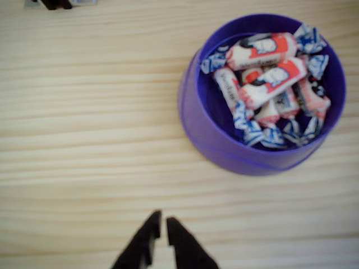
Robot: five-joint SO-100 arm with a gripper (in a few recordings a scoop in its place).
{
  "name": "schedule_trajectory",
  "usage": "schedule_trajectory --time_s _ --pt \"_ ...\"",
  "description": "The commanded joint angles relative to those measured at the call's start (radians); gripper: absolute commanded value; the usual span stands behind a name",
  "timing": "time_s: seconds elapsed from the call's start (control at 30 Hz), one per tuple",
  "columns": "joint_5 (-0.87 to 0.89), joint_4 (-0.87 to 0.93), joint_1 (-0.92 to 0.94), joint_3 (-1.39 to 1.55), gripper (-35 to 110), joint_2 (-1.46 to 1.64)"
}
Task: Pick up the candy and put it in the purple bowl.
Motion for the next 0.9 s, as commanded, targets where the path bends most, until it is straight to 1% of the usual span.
schedule_trajectory --time_s 0.0,0.87 --pt "-0.021 0.000 -0.008 -0.025 0 0.017" --pt "-0.006 0.000 0.006 -0.025 0 0.017"
